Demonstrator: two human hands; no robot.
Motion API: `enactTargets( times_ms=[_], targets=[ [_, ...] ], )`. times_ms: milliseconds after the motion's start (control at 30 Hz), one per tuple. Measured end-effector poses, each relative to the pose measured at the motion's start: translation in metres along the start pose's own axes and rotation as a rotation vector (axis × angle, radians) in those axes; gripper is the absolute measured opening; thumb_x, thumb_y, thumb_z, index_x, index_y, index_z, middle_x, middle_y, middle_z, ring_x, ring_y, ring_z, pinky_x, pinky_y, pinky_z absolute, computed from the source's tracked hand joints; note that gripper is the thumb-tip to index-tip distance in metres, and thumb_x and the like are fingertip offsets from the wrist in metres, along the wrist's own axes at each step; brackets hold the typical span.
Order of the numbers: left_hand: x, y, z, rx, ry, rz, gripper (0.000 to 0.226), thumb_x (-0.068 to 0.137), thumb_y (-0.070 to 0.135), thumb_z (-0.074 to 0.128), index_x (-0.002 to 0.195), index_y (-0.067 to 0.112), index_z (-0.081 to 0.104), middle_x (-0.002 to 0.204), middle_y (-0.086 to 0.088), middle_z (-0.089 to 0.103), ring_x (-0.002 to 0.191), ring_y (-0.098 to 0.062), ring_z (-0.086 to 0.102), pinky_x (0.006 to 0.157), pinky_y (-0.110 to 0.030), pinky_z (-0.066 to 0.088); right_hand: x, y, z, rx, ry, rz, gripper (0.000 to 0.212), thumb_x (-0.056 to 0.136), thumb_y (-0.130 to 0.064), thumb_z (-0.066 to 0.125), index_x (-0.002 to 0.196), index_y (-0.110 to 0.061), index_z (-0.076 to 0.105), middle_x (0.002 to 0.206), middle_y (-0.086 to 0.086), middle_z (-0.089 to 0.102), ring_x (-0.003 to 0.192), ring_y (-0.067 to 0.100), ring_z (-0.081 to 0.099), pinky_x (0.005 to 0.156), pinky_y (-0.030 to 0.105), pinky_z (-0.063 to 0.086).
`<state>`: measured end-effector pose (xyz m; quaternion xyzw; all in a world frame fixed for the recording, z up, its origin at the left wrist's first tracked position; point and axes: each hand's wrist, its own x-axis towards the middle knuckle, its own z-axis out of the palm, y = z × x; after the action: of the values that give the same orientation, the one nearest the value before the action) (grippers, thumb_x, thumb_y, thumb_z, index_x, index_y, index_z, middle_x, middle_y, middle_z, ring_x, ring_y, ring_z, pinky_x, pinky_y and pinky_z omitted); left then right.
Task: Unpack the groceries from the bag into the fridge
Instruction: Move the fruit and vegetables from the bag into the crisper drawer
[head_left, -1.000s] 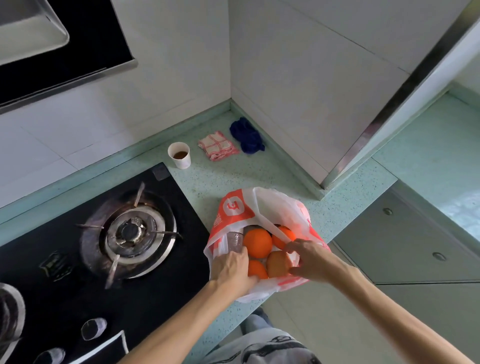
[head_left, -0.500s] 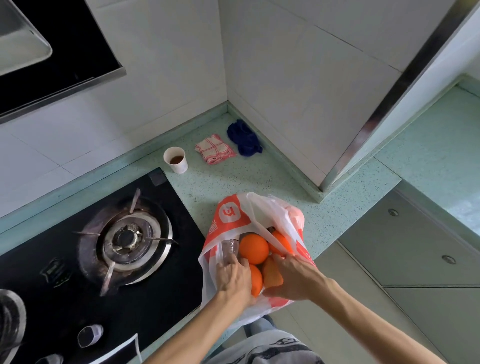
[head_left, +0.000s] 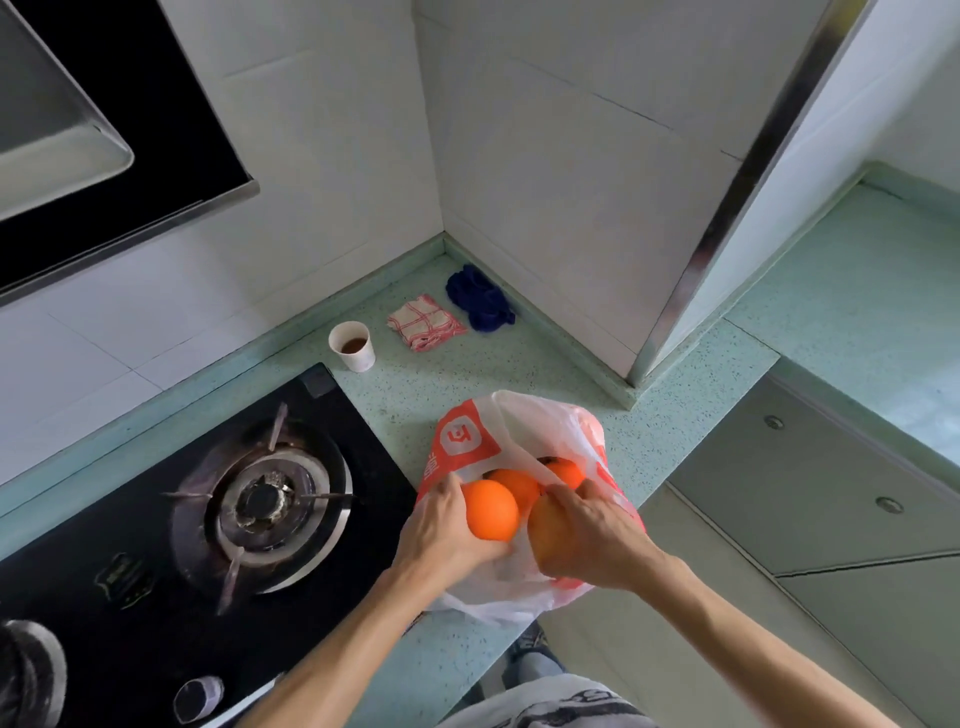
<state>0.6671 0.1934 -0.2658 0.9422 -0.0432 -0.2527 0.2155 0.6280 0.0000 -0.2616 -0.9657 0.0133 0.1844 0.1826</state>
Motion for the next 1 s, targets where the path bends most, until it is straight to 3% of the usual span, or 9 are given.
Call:
enactTargets(
  times_ms=[100,200,367,500,667,800,933,1000],
  targets=[
    [-0.004,-0.003,-0.019,-0.093,0.019,0.101,0.091,0.064,0.048,0.088,0.134,0.023,0.035,0.135,-0.003,0.052,0.117,-0.021,0.055,0.082,-0.027,0.04,-0.021,-0.01,-0.011,0.135,0.128,0.074,0.063,0.073,-0.032,0.066,0.132,-0.028,0.046,0.099,0.001,0.047,0.102,0.027,0.052,0.081,0.028,0.044],
    [-0.014,-0.003,-0.033,-0.189,0.014,0.198,0.092,0.065,0.042,0.09,0.137,0.027,0.034,0.138,-0.003,0.049,0.117,-0.022,0.055,0.085,-0.03,0.044,-0.055,-0.021,-0.02,0.238,0.242,0.156,0.05,0.076,-0.028,0.07,0.122,-0.024,0.051,0.096,-0.013,0.033,0.103,0.027,0.05,0.084,0.034,0.049],
    [-0.035,0.023,-0.031,-0.272,-0.075,0.413,0.089,0.062,0.044,0.09,0.136,0.03,0.043,0.132,0.004,0.056,0.115,-0.02,0.056,0.098,-0.044,0.049,-0.122,-0.013,-0.017,0.477,0.395,0.376,0.081,0.062,-0.039,0.08,0.131,-0.041,0.039,0.114,-0.004,0.037,0.096,0.02,0.053,0.082,0.031,0.052],
    [-0.062,0.061,-0.011,-0.316,-0.149,0.561,0.094,0.063,0.037,0.091,0.141,0.027,0.039,0.134,0.003,0.051,0.122,-0.022,0.052,0.102,-0.036,0.043,-0.19,0.001,-0.009,0.533,0.534,0.494,0.084,0.066,-0.037,0.077,0.136,-0.044,0.031,0.118,-0.004,0.035,0.097,0.02,0.056,0.08,0.033,0.056],
    [-0.098,0.108,0.018,-0.279,-0.27,0.743,0.084,0.061,0.037,0.093,0.132,0.032,0.048,0.118,0.009,0.057,0.103,-0.02,0.059,0.094,-0.04,0.051,-0.274,0.027,0.006,0.624,0.745,0.644,0.09,0.066,-0.038,0.075,0.142,-0.038,0.025,0.133,-0.006,0.04,0.111,0.016,0.051,0.092,0.032,0.05],
    [-0.14,0.147,0.041,-0.187,-0.322,0.89,0.085,0.061,0.04,0.093,0.135,0.033,0.05,0.121,0.004,0.058,0.107,-0.017,0.06,0.09,-0.027,0.048,-0.345,0.039,0.021,0.691,0.905,0.723,0.078,0.066,-0.035,0.079,0.132,-0.039,0.037,0.125,-0.009,0.047,0.105,0.011,0.055,0.079,0.024,0.053],
    [-0.192,0.187,0.077,-0.205,-0.408,0.973,0.075,0.062,0.048,0.09,0.128,0.039,0.054,0.119,0.007,0.058,0.105,-0.011,0.059,0.083,-0.019,0.044,-0.424,0.055,0.041,0.705,1.028,0.822,0.078,0.065,-0.039,0.081,0.13,-0.04,0.038,0.123,-0.009,0.047,0.106,0.013,0.055,0.084,0.033,0.055],
    [-0.232,0.215,0.107,-0.208,-0.466,1.008,0.081,0.064,0.048,0.088,0.134,0.036,0.05,0.119,0.008,0.058,0.106,-0.01,0.058,0.082,-0.017,0.042,-0.476,0.066,0.057,0.702,1.098,0.897,0.08,0.064,-0.042,0.08,0.132,-0.039,0.037,0.124,-0.009,0.047,0.106,0.014,0.054,0.087,0.036,0.054]
  ],
)
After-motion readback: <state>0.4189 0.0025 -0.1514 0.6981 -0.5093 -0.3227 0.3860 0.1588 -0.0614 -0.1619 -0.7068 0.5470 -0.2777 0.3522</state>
